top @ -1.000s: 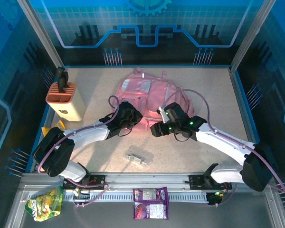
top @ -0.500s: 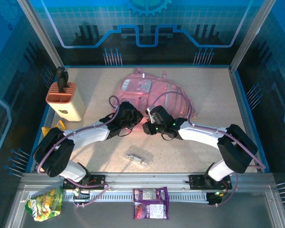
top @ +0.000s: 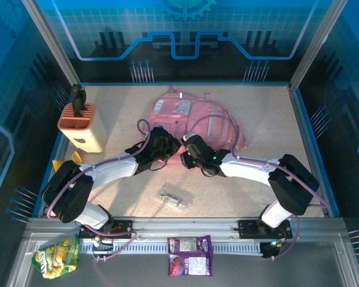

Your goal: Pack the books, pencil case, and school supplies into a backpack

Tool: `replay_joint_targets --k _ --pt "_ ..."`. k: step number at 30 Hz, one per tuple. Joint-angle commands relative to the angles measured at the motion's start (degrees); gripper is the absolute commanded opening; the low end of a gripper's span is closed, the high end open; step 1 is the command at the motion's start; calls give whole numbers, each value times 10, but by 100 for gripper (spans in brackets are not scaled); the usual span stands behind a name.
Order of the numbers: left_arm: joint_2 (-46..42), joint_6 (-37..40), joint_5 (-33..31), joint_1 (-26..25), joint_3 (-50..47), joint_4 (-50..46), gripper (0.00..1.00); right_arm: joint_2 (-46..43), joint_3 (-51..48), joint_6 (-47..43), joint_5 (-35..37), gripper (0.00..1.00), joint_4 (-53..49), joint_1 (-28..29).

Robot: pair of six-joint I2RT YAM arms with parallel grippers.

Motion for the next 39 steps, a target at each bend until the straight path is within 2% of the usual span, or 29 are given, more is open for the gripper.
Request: replay_joint_targets --k 1,6,11,17,31,39 --pt "-17 -1 41 -20 24 39 0 14 38 -10 58 29 45 4" --pt "-18 2 39 -22 23 35 0 19 41 -21 51 21 53 7" --pt "-25 10 22 -20 21 19 0 1 38 -5 54 7 12 6" --pt "-31 23 14 -10 23 -1 0 -41 0 18 51 0 -10 7" --pt "-60 30 27 33 -3 -14 0 -146 -92 26 10 0 -57 -41" --pt "-67 43 42 64 -2 -31 0 -218 -143 18 -33 0 -84 -120"
